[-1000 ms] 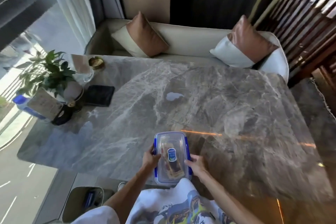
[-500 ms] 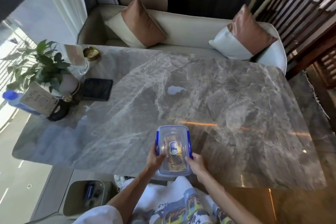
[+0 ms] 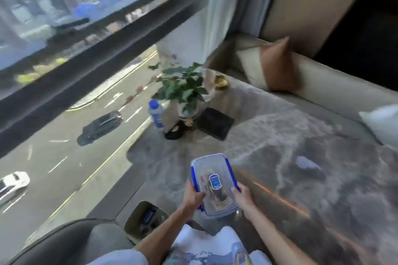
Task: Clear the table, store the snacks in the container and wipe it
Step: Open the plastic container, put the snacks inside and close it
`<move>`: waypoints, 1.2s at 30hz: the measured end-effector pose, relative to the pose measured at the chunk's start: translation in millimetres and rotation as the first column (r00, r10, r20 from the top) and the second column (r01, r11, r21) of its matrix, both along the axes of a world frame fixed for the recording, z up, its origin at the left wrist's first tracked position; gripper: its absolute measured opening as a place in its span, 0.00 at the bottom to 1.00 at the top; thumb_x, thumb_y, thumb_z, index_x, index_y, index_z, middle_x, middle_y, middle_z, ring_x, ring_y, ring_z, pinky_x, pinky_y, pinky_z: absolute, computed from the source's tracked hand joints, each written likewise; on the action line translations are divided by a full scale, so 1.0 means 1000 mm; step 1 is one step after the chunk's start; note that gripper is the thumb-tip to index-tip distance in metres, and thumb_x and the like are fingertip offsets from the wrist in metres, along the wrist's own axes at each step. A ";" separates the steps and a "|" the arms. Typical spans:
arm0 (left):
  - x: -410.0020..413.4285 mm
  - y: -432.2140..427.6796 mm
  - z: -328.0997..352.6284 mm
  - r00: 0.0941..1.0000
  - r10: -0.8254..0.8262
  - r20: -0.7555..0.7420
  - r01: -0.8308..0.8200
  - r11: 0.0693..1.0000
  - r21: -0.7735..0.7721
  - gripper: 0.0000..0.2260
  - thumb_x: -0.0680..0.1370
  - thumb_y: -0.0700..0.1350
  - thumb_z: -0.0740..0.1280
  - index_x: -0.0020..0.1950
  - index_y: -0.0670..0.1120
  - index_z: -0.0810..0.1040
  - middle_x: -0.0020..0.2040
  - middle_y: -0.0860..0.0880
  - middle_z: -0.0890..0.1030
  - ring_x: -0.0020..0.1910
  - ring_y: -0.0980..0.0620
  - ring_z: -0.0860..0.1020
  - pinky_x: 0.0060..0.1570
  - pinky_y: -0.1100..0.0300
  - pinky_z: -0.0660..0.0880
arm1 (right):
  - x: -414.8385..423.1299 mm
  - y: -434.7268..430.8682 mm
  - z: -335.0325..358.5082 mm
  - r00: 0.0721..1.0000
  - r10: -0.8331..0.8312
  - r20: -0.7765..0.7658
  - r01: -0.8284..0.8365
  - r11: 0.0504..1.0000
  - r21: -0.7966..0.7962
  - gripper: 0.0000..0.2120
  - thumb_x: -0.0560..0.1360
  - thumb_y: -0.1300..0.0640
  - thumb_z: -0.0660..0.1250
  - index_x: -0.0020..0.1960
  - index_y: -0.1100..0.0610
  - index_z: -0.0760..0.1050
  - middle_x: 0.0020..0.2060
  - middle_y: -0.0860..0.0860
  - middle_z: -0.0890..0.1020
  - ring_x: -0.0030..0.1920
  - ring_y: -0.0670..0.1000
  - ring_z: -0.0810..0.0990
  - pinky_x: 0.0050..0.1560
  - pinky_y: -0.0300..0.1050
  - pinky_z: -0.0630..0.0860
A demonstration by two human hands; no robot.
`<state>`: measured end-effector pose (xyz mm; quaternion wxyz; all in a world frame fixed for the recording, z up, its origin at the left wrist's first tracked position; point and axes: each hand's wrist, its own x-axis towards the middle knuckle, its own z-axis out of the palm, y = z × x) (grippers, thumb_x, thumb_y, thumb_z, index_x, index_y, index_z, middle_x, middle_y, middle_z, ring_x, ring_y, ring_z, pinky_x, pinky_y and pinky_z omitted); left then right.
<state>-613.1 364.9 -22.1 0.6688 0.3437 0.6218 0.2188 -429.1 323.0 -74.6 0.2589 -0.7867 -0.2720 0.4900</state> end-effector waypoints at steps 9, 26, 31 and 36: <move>-0.125 0.071 -0.005 0.923 0.382 -0.036 -0.381 0.901 -0.208 0.24 0.69 0.32 0.67 0.59 0.44 0.60 0.51 0.43 0.73 0.46 0.43 0.77 0.36 0.45 0.81 | -0.122 0.163 -0.009 0.847 0.518 0.119 -0.517 0.855 -0.040 0.12 0.74 0.58 0.61 0.51 0.47 0.80 0.50 0.52 0.84 0.52 0.55 0.80 0.53 0.44 0.73; -0.174 0.122 -0.032 0.913 0.403 -0.067 -0.402 0.915 0.019 0.30 0.73 0.45 0.72 0.68 0.49 0.58 0.64 0.48 0.70 0.58 0.49 0.75 0.55 0.50 0.77 | -0.170 0.223 0.012 0.951 0.306 0.045 -0.301 0.949 -0.093 0.32 0.77 0.51 0.65 0.76 0.57 0.56 0.73 0.54 0.65 0.73 0.56 0.64 0.71 0.50 0.62; -0.198 0.141 -0.044 0.919 0.256 -0.299 -0.181 0.950 0.256 0.26 0.75 0.50 0.68 0.70 0.50 0.63 0.67 0.47 0.72 0.61 0.51 0.74 0.59 0.54 0.74 | -0.175 0.174 0.019 0.934 -0.077 -0.350 -0.057 0.932 -0.358 0.30 0.74 0.44 0.67 0.70 0.56 0.62 0.68 0.58 0.71 0.68 0.63 0.69 0.64 0.61 0.69; -0.207 0.165 -0.041 0.919 0.150 -0.364 -0.073 0.974 0.216 0.17 0.75 0.40 0.66 0.63 0.43 0.70 0.55 0.44 0.79 0.46 0.50 0.77 0.37 0.65 0.71 | -0.185 0.161 -0.001 0.876 -0.217 -0.430 0.077 0.944 -0.320 0.19 0.76 0.57 0.67 0.64 0.59 0.69 0.58 0.59 0.81 0.54 0.60 0.81 0.56 0.63 0.77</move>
